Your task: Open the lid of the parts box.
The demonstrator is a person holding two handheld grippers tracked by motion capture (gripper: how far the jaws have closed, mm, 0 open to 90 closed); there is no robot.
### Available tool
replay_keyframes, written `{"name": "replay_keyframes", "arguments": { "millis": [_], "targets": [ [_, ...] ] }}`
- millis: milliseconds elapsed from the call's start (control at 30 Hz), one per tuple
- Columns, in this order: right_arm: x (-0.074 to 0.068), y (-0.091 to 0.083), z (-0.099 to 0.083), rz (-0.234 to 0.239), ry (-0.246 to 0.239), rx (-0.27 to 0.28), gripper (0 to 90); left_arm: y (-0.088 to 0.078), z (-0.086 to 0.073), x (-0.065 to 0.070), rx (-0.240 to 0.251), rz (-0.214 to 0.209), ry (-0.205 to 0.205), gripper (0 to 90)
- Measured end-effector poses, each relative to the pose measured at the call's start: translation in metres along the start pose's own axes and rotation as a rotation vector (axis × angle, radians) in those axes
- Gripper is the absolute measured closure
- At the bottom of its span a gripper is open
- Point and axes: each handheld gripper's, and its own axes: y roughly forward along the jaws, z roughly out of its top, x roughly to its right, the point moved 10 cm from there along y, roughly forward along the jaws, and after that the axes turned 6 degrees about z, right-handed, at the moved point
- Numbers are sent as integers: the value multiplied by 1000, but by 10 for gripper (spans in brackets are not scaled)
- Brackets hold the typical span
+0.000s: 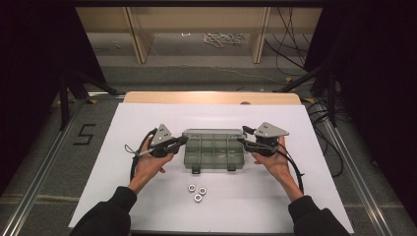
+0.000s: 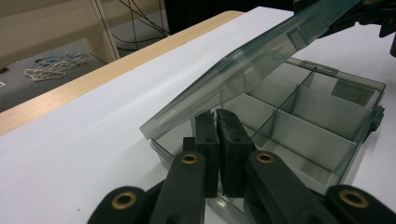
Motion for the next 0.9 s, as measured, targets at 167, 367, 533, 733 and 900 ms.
{"name": "replay_keyframes", "arguments": {
  "millis": [167, 367, 533, 733, 900],
  "targets": [
    [1, 0, 0, -8, -10, 0, 596, 0, -1, 3, -12, -9, -7, 813],
    [2, -1, 1, -10, -4, 4, 614, 3, -17, 5, -113, -19, -52, 722],
    [4, -2, 2, -19, -14, 9, 623, 6, -27, 7, -170, -19, -66, 647],
    [5, -3, 2, -27, -6, 7, 645, 8, -39, 5, -240, -23, -74, 608],
    [8, -3, 4, -53, -1, 17, 682, 10, -41, 9, -251, -23, -80, 645]
  ]
}}
